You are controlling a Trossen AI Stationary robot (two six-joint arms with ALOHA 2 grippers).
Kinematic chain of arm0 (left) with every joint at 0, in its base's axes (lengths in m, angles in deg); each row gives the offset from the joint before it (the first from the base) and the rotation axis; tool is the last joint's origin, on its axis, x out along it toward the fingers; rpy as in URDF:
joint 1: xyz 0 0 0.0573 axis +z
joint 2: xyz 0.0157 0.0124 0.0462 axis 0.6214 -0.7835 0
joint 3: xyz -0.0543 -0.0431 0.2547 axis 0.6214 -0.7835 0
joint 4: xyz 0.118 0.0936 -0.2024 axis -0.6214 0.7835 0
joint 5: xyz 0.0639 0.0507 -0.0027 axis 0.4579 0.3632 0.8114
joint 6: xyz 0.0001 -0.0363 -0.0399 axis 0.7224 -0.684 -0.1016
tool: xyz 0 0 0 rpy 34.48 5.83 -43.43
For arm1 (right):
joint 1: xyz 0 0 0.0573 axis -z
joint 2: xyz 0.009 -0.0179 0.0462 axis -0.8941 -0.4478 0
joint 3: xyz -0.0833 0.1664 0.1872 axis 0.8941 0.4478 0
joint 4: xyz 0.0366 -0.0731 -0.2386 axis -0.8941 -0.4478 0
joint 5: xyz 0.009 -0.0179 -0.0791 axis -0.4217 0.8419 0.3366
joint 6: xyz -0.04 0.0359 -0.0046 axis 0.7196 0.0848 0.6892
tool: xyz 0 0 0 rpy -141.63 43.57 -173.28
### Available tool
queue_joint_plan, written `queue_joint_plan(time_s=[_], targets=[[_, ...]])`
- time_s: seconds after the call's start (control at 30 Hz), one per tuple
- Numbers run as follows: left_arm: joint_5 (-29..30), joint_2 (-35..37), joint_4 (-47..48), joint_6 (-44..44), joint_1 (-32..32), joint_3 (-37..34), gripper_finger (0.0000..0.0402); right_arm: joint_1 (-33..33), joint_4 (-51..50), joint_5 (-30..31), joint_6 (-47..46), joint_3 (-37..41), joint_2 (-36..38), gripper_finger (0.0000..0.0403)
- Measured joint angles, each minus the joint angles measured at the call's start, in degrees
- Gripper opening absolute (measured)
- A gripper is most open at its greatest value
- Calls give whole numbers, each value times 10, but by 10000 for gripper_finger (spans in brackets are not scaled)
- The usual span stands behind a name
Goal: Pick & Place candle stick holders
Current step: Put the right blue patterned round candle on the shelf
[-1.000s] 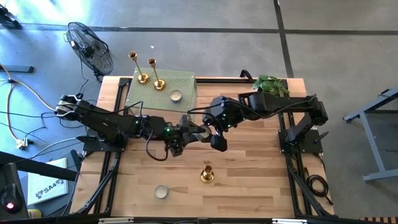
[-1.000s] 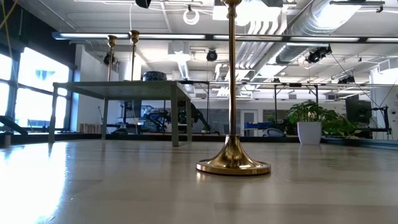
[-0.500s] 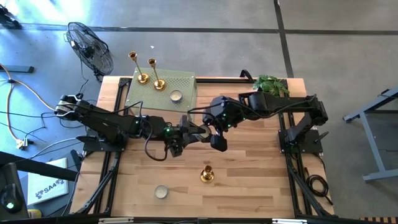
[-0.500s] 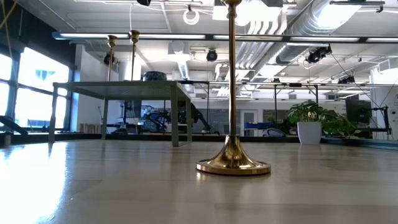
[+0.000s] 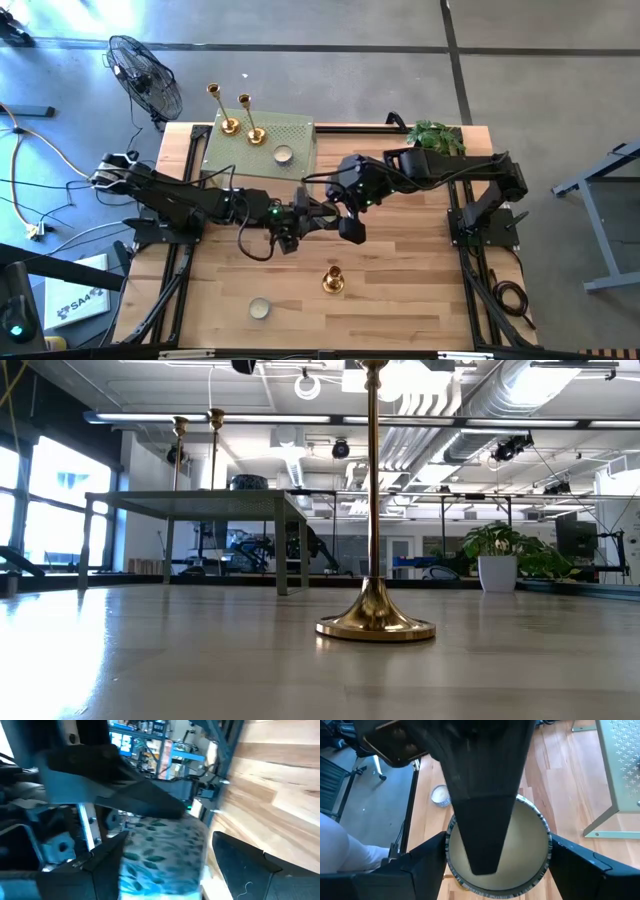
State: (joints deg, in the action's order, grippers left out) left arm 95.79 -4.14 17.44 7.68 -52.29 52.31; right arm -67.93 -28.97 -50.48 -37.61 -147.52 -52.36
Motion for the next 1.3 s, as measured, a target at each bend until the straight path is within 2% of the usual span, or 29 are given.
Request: queue_joint_plan(time_s=[1.3], targets=[[4, -4, -39, -15, 0, 0, 278, 0, 1, -6, 6, -1, 0, 291]])
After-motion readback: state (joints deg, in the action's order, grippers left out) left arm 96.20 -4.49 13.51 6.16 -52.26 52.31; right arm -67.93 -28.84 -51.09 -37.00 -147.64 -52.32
